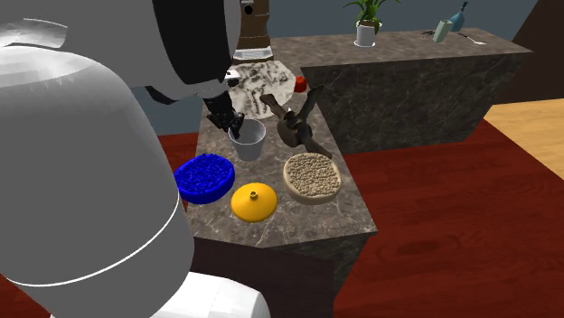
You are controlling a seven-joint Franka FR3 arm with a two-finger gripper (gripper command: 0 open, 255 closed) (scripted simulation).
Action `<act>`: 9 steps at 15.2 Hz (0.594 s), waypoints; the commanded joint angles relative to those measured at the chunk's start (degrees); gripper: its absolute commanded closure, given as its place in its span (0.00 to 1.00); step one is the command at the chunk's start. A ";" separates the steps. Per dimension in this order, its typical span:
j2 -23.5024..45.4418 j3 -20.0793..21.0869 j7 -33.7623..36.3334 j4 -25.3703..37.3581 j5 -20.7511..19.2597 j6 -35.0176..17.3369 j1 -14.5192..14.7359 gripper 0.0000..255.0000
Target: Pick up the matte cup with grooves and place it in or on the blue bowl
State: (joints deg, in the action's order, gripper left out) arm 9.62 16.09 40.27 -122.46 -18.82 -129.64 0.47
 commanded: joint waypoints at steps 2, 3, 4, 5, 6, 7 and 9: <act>-1.53 0.19 -1.10 0.68 1.05 1.98 -0.16 1.00; -1.97 0.25 -1.41 0.95 1.35 2.63 -0.19 1.00; -2.41 0.30 -1.71 1.23 1.65 3.29 -0.21 1.00; -2.83 0.35 -2.00 1.52 1.94 3.95 -0.23 1.00; -3.24 0.40 -2.29 1.83 2.22 4.61 -0.25 1.00; -3.64 0.44 -2.58 2.15 2.49 5.28 -0.26 1.00; -4.41 0.51 -3.13 2.83 3.01 6.62 -0.29 1.00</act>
State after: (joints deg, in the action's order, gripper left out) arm 5.74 16.52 37.36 -119.79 -16.10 -123.66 0.16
